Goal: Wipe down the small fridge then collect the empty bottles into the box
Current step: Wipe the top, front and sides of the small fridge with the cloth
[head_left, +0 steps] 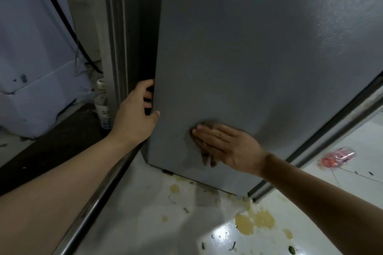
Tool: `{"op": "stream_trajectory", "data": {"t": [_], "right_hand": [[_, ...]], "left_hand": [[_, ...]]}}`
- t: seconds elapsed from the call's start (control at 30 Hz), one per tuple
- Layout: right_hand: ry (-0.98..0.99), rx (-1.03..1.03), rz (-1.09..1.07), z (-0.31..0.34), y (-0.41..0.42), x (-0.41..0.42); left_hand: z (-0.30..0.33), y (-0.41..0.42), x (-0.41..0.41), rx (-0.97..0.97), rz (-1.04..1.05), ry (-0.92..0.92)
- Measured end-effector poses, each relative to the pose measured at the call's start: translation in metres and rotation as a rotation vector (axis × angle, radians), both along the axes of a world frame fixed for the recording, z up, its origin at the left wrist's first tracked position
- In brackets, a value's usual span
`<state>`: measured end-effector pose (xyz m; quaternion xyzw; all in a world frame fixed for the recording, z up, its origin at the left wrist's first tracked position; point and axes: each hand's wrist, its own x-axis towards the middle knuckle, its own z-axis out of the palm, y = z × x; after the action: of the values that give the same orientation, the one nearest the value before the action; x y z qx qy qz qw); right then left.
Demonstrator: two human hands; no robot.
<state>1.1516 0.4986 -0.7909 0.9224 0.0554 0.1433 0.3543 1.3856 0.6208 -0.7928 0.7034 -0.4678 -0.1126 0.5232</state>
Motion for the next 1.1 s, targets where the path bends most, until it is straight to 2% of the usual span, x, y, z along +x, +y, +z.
{"op": "stream_trajectory", "data": {"t": [0.13,0.2,0.27,0.37,0.43,0.5,0.6,0.67,0.73,0.83,0.9,0.97,1.1], "right_hand": [[-0.483,0.122,-0.013,0.041,-0.001,0.035],[-0.620,0.154,-0.062,0.036,0.003,0.054],[-0.549,0.138,-0.066,0.010,0.011,0.066],[-0.114,0.031,-0.046,-0.030,0.021,0.070],[0.006,-0.027,-0.065,-0.030,0.021,0.071],[-0.054,0.000,-0.065,-0.017,0.018,0.074],[-0.395,0.095,-0.085,0.022,0.012,0.092],[-0.542,0.113,-0.088,0.033,0.011,0.104],[-0.511,0.069,-0.085,0.021,0.015,0.110],[-0.123,-0.039,-0.088,-0.008,0.028,0.110],[0.017,-0.119,-0.104,-0.004,0.032,0.110],[-0.047,-0.135,-0.082,0.015,0.028,0.118],[-0.477,-0.066,-0.020,0.060,0.016,0.145]], "left_hand": [[-0.006,0.004,0.009,0.017,-0.107,0.141],[-0.006,0.005,0.014,0.020,-0.150,0.177],[-0.006,0.006,0.019,0.039,-0.184,0.185],[-0.009,0.010,0.025,0.093,-0.229,0.154],[-0.009,0.013,0.028,0.128,-0.263,0.110],[-0.008,0.015,0.032,0.150,-0.288,0.082],[-0.004,0.015,0.035,0.152,-0.307,0.078],[-0.002,0.016,0.035,0.132,-0.292,0.079],[-0.003,0.018,0.035,0.108,-0.239,0.096],[-0.007,0.025,0.038,0.092,-0.134,0.106],[-0.010,0.030,0.040,0.092,-0.100,0.098],[-0.012,0.035,0.044,0.091,-0.071,0.096],[-0.019,0.039,0.053,0.088,-0.030,0.100]]}}
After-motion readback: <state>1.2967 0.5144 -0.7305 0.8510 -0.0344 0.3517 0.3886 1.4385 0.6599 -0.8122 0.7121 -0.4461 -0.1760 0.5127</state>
